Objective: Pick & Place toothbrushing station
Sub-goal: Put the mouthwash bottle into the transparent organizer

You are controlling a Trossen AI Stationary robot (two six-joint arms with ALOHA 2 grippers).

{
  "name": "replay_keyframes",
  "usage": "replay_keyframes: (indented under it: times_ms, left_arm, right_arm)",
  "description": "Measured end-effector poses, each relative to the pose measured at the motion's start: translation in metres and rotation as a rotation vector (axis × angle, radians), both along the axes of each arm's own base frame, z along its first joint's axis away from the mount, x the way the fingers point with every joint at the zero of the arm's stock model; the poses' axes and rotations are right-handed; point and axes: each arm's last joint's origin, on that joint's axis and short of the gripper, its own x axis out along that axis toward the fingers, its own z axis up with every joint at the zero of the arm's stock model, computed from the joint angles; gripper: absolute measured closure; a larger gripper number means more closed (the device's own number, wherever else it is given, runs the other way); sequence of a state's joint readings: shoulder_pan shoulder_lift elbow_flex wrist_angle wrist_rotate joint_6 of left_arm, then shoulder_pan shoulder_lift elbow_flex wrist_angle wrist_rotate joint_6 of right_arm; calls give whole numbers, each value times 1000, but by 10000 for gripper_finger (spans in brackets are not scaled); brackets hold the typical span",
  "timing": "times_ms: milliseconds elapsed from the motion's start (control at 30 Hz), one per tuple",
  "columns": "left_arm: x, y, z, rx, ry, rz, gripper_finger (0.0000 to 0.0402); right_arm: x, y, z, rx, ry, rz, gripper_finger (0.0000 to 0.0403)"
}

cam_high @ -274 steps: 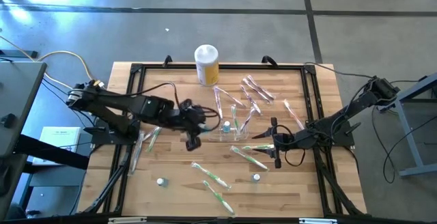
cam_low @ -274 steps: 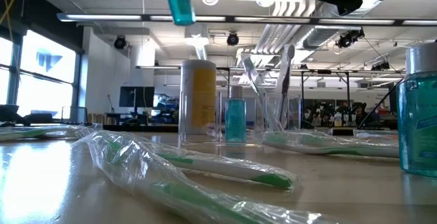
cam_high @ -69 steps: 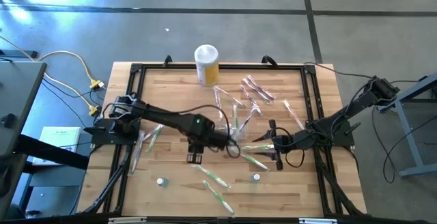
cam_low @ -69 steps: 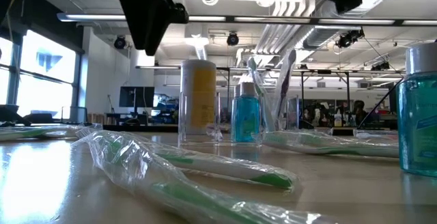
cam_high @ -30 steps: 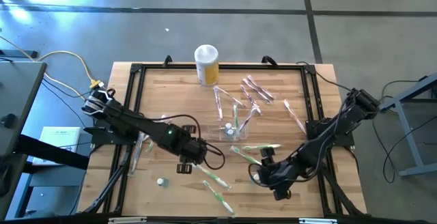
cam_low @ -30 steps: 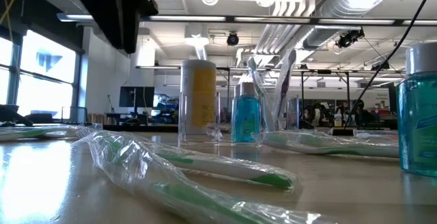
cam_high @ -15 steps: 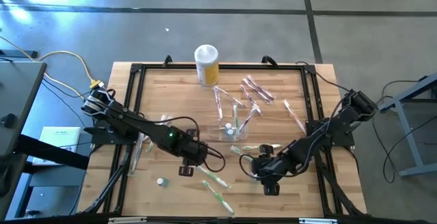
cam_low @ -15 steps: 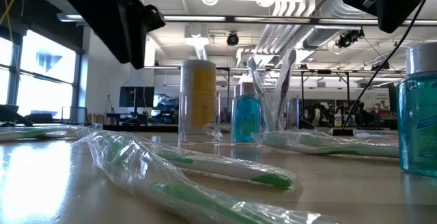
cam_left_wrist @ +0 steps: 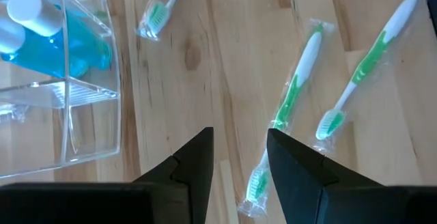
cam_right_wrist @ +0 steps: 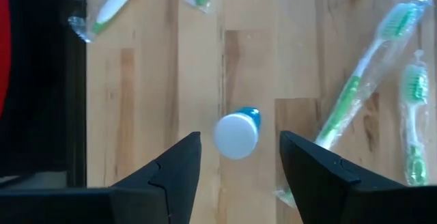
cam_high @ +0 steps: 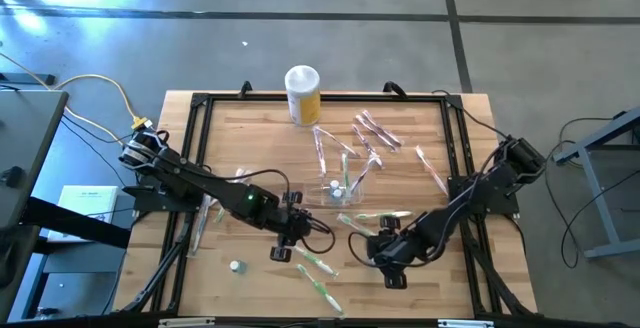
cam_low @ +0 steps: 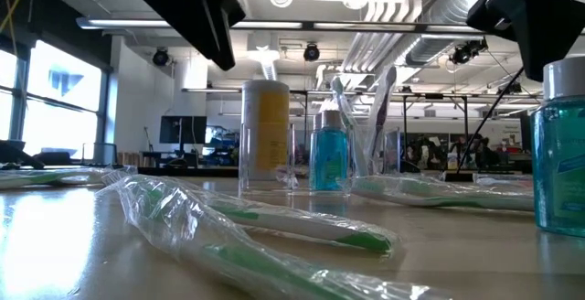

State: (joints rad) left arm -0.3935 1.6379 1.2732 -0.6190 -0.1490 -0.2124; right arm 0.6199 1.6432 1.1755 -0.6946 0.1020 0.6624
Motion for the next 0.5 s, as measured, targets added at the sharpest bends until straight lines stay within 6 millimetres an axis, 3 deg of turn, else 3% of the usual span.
replay_keyframes:
  times_ms: [500]
  left_arm:
    - [4, -1, 3, -35, -44, 24, 270]
  right_arm:
    - [6, 2, -10, 11, 32, 6, 211]
